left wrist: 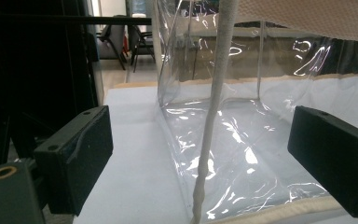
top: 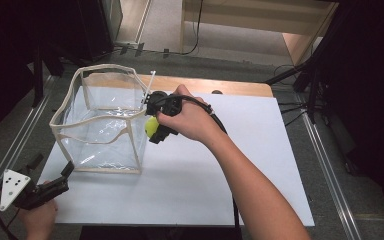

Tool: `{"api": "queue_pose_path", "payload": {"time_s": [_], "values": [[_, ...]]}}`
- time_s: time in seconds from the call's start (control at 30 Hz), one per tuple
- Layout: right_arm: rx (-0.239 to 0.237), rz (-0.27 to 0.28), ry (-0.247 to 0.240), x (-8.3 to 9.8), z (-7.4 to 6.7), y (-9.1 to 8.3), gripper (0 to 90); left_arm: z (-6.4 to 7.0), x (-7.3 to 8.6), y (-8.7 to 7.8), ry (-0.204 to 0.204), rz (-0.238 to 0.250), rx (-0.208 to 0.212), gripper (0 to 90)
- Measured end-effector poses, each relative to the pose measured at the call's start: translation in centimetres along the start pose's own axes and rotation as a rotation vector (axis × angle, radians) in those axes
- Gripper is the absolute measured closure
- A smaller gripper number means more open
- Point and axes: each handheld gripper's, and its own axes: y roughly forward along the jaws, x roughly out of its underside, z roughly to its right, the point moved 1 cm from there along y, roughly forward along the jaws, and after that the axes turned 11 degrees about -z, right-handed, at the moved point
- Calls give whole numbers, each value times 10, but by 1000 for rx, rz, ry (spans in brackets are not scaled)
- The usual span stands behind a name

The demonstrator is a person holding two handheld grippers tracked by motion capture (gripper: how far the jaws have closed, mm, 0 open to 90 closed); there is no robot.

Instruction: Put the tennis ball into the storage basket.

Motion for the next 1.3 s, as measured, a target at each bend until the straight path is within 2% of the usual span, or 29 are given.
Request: {"api": "queue_pose_path", "payload": {"time_s": [0.83, 1.3], "values": [[21, 17, 7, -9, 9, -30, 239, 0, 0, 0, -7, 3, 3, 69], [28, 28, 2, -19, 18, -40, 239, 0, 0, 0, -9, 0, 5, 69]]}}
